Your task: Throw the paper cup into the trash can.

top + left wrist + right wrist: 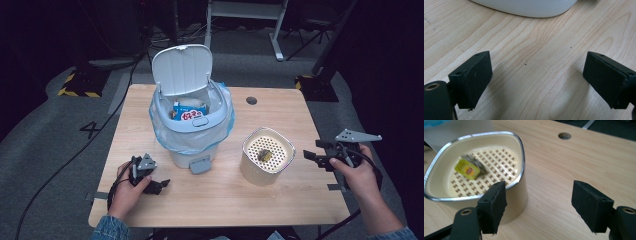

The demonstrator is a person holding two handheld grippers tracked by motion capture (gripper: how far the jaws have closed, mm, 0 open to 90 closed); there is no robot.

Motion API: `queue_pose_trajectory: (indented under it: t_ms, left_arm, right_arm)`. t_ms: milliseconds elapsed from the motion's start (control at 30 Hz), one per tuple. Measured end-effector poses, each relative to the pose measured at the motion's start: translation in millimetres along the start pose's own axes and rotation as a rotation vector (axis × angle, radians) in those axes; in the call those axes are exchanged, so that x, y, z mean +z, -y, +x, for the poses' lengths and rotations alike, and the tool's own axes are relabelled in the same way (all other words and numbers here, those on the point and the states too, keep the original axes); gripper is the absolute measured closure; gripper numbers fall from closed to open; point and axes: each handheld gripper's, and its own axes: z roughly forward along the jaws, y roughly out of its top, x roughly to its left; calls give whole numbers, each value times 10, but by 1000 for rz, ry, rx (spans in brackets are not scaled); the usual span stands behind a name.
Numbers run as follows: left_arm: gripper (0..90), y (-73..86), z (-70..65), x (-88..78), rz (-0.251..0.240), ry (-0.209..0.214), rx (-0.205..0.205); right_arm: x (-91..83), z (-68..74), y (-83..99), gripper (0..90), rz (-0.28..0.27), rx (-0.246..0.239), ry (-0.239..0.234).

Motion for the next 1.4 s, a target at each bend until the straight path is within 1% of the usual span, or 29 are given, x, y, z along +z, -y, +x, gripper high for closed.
queue_pose_trajectory:
  t_ms: [67, 167, 233, 400, 500, 567, 667, 733, 833, 900, 967, 1033, 1167, 1233, 1300, 1400]
  left_arm:
    - [93, 1, -1, -1, 0, -1, -1]
    - [93, 1, -2, -3, 1, -4, 0]
    - [93, 1, -2, -3, 1, -4, 0]
    - [93, 1, -4, -2, 0, -3, -5]
    - [93, 3, -9, -3, 0, -7, -8]
    - [94, 4, -12, -4, 0, -9, -11]
    - [94, 5, -15, -5, -1, -11, -14]
    - [94, 5, -17, -5, -1, -12, -15]
    - [94, 5, -17, -6, -1, -13, -15]
    - [94, 5, -17, -6, -1, -13, -15]
    - [94, 5, -17, -6, -1, -13, -15]
    - [94, 6, -17, -6, -1, -13, -15]
    - [94, 6, -17, -6, -1, -13, -15]
    - [94, 5, -15, -7, 0, -15, -11]
    - [94, 5, -16, -7, 0, -16, -11]
    - [94, 7, -23, -7, -1, -20, -17]
  right_arm:
    - [45, -30, 132, 275, 4, 12, 1]
    - [113, -55, 295, 267, 26, 10, 13]
    - [156, -61, 392, 262, 44, 11, 19]
    - [263, -48, 597, 255, 69, 17, 27]
    - [340, -29, 712, 246, 101, -1, 43]
    - [389, -15, 782, 242, 112, -8, 52]
    - [470, 4, 876, 237, 127, -3, 40]
    - [532, 23, 937, 216, 150, -21, 35]
    - [607, 59, 999, 214, 173, -54, 41]
    - [640, 78, 1021, 197, 176, -67, 38]
    - [656, 97, 1037, 194, 154, -62, 40]
    - [659, 110, 1043, 189, 150, -55, 45]
    - [680, 125, 1083, 150, 111, -42, 57]
    - [682, 125, 1083, 132, 114, -40, 62]
    - [693, 121, 1078, 93, 123, -28, 78]
    - [698, 119, 1075, 84, 127, -23, 81]
